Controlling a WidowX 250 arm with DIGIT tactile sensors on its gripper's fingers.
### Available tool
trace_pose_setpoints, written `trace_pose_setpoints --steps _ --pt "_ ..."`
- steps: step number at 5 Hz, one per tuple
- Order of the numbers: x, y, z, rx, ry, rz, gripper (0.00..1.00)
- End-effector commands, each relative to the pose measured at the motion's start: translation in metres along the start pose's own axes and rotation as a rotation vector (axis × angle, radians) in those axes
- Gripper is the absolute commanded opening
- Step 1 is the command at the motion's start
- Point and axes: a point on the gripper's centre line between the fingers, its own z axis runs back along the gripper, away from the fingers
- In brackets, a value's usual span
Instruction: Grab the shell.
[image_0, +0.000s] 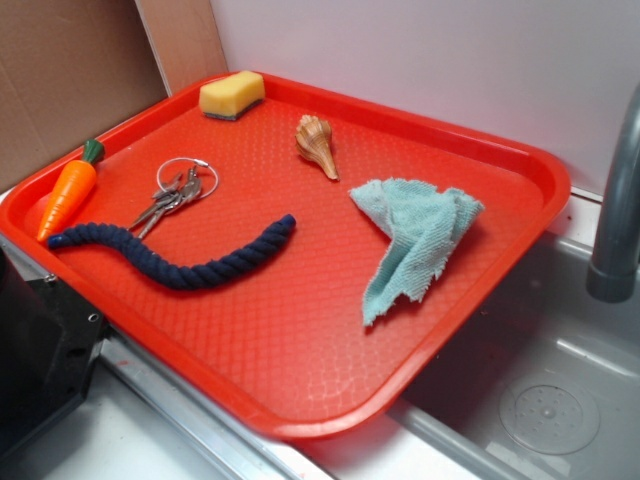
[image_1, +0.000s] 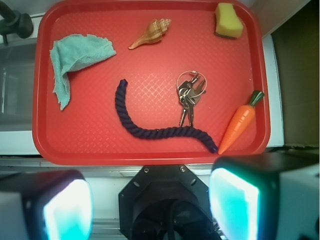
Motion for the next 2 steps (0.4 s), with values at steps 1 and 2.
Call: trace_pose_setpoints --steps 1,2 --pt "0.0 0.0 0.0 0.0 0.0 0.0 1.0" --pt "0.011 0.002 -0.006 0.007 0.019 0.101 1.0"
